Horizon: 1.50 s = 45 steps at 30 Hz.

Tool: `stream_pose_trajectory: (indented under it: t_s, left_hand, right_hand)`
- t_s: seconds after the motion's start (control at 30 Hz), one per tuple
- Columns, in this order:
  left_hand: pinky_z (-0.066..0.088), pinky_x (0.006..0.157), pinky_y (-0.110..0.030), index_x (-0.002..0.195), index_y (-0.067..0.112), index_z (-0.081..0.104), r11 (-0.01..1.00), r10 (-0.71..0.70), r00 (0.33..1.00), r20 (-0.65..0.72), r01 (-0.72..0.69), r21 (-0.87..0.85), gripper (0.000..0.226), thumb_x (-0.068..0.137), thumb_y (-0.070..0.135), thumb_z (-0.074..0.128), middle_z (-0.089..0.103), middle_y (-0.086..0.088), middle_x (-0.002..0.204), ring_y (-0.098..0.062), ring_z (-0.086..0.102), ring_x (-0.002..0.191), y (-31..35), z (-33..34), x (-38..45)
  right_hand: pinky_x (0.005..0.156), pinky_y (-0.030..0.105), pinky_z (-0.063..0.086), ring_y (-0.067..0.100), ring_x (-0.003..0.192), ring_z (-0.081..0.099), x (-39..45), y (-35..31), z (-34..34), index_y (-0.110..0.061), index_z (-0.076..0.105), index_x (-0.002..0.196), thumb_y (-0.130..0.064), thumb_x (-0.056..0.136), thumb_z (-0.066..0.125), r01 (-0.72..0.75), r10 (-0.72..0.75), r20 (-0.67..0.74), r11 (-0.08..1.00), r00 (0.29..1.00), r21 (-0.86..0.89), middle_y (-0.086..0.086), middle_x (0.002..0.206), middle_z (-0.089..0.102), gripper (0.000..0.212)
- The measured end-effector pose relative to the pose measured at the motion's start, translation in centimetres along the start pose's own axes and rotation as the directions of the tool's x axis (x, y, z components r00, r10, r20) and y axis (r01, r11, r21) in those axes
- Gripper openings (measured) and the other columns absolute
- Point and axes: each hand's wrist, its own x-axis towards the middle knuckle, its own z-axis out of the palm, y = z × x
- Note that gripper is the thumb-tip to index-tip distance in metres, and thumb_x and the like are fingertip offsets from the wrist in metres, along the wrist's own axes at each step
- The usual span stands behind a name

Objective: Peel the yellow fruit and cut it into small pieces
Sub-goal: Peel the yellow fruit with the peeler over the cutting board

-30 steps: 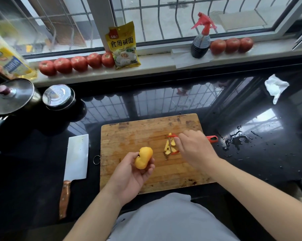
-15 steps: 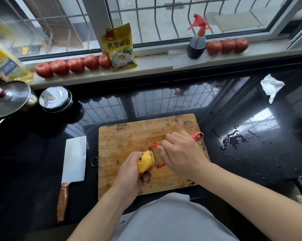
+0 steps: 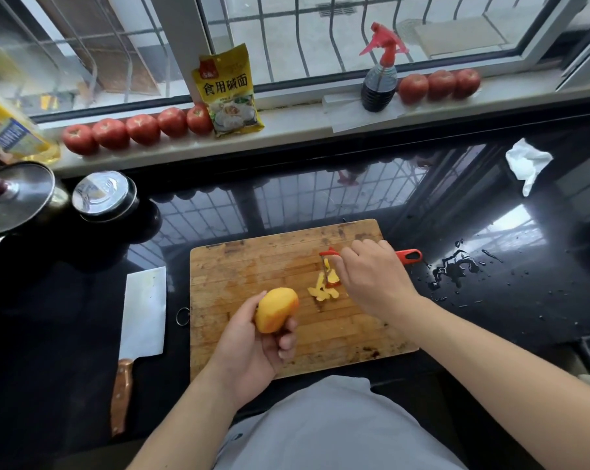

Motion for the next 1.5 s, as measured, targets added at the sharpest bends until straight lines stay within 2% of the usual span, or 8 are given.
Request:
stream_pose_trajectory:
  t_s: [0.2,0.47,0.67,0.8,0.97,1.1,1.4,1.5]
  left_hand:
    - [0.021,0.052,-0.030,0.080,0.012,0.064,1.000,-0.007,1.000,0.008,0.007,0.005,0.043,0.099,0.042,0.039,0.041,-0.006,0.066,-0.018,0.031,0.051,-0.5,0.3,0.1]
    - [0.017,0.045,-0.026,0.073,0.012,0.062,0.999,0.044,0.999,-0.017,-0.044,-0.013,0.046,0.099,0.040,0.035,0.034,-0.005,0.058,-0.015,0.026,0.043,-0.5,1.3,0.2]
    - [0.015,0.052,-0.031,0.069,0.013,0.049,0.999,0.034,0.995,0.093,-0.033,-0.011,0.033,0.090,0.038,0.044,0.033,-0.007,0.064,-0.016,0.025,0.048,-0.2,0.8,-0.5]
    - [0.027,0.052,-0.029,0.089,0.008,0.057,1.000,-0.022,0.994,0.111,0.024,-0.019,0.035,0.097,0.042,0.052,0.040,-0.008,0.072,-0.017,0.034,0.056,0.4,0.4,-0.4]
    - [0.040,0.054,-0.029,0.127,0.012,0.063,0.999,-0.021,0.999,0.043,0.022,-0.026,0.040,0.096,0.037,0.060,0.055,-0.013,0.080,-0.021,0.049,0.064,0.7,0.4,0.3]
    - [0.036,0.053,-0.030,0.115,0.007,0.062,1.000,-0.013,1.000,0.026,0.012,0.009,0.037,0.096,0.038,0.059,0.053,-0.012,0.077,-0.020,0.046,0.062,0.5,0.9,0.7]
    - [0.032,0.050,-0.031,0.115,0.014,0.055,0.969,0.142,0.989,-0.034,-0.132,0.207,0.020,0.106,0.031,0.050,0.055,-0.013,0.081,-0.019,0.044,0.056,0.6,1.1,0.8]
    - [0.030,0.051,-0.031,0.107,0.017,0.056,0.973,0.087,0.995,0.059,-0.097,0.211,0.014,0.104,0.030,0.050,0.054,-0.010,0.076,-0.020,0.042,0.056,0.7,1.1,0.2]
  right_hand:
    - [0.062,0.033,0.033,0.015,0.061,0.038,-1.6,-4.2,-3.9,-0.023,0.044,0.070,-0.034,0.108,0.033,0.139,-0.109,-0.142,0.965,0.984,0.221,-0.009,0.066,0.042,0.041]
    - [0.063,0.034,0.028,0.017,0.064,0.034,-2.1,-5.5,-3.6,-0.016,0.055,0.072,-0.032,0.107,0.035,0.215,-0.166,-0.257,0.961,0.952,0.174,-0.001,0.069,0.048,0.044]
    - [0.075,0.040,0.045,0.022,0.075,0.056,-0.5,-1.7,0.7,-0.020,0.064,0.081,-0.039,0.108,0.028,-0.004,0.012,0.103,0.997,0.995,-0.080,-0.002,0.080,0.063,0.049]
    - [0.081,0.042,0.044,0.024,0.085,0.057,-0.5,0.2,1.9,-0.021,0.064,0.089,-0.043,0.108,0.022,-0.129,0.141,0.143,0.988,0.980,-0.088,-0.001,0.089,0.064,0.051]
    - [0.069,0.039,0.043,0.018,0.067,0.044,-1.2,-0.9,-0.4,-0.019,0.057,0.076,-0.038,0.108,0.030,0.048,-0.037,-0.080,0.989,0.996,0.141,-0.007,0.071,0.049,0.046]
    - [0.066,0.034,0.033,0.018,0.068,0.041,-2.2,-2.8,-3.0,-0.016,0.057,0.075,-0.032,0.107,0.040,0.263,-0.225,-0.213,0.950,0.951,0.171,-0.002,0.073,0.050,0.041]
    - [0.066,0.038,0.037,0.020,0.067,0.045,-1.3,-3.0,-3.7,-0.015,0.060,0.075,-0.033,0.107,0.041,0.359,-0.328,-0.246,0.929,0.912,0.093,0.001,0.074,0.056,0.042]
    - [0.068,0.039,0.039,0.022,0.069,0.048,-0.3,-1.8,-1.2,-0.016,0.063,0.077,-0.036,0.109,0.034,0.325,-0.325,-0.093,0.946,0.941,-0.015,-0.001,0.076,0.058,0.047]
